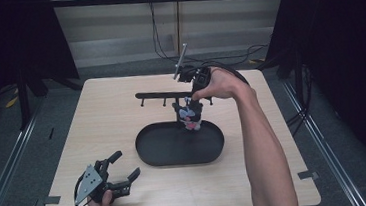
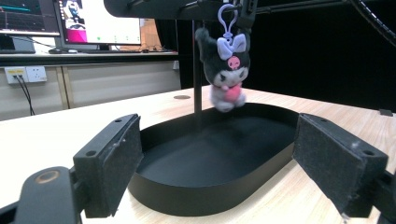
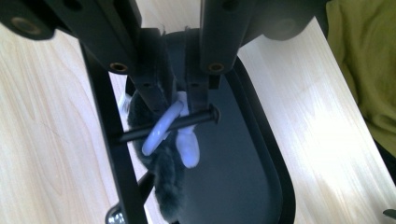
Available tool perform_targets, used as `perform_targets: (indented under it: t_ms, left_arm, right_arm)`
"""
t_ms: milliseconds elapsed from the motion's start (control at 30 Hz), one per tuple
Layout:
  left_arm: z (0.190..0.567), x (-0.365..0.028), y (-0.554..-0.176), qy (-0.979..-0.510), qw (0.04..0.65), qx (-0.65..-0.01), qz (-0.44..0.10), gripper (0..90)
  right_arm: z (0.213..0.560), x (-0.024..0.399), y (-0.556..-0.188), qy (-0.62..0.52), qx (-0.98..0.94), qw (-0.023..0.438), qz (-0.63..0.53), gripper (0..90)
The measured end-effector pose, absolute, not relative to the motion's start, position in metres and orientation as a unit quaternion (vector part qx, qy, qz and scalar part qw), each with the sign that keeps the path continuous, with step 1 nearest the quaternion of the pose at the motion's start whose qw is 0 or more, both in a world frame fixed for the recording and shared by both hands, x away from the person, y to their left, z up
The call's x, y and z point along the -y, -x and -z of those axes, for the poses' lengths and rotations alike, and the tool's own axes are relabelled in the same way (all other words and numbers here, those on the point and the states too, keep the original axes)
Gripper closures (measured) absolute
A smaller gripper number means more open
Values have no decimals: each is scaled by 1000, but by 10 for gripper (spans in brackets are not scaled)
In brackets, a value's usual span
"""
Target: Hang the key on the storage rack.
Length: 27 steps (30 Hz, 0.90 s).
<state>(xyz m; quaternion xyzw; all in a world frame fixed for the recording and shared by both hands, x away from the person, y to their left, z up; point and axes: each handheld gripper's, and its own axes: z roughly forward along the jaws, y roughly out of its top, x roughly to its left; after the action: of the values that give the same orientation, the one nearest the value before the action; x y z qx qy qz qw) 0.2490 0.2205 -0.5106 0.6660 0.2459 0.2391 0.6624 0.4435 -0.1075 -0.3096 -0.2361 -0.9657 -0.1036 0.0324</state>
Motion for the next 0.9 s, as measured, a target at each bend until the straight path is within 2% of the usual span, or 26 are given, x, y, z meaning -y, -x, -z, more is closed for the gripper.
perform_targets:
  t_ms: [33,200,300,333,400,467,600,900]
  left_arm:
    - [511,-220,-249,-666,662,-246,-239,155]
    - [511,-220,-249,-666,662,-247,-239,155]
    - [511,-220,-249,-666,662,-247,-239,155]
    - [511,-220,-249,-666,662,-247,-239,155]
    - [511,-220,-249,-666,662,-247,-239,155]
    - [511,-220,-249,-665,663,-248,-238,155]
    - [511,-220,-249,-665,663,-249,-238,155]
    - [511,-221,-249,-668,660,-246,-239,155]
  right_arm:
    - [309,110,-441,242,964,23,103,724]
    - [309,115,-437,247,962,16,115,659]
    - [307,116,-435,253,959,14,128,569]
    - [306,117,-432,254,957,10,139,513]
    - [306,117,-432,255,956,10,145,487]
    - [307,117,-430,256,954,22,153,389]
    - [311,115,-426,256,954,20,154,332]
    - [313,118,-410,262,950,2,171,309]
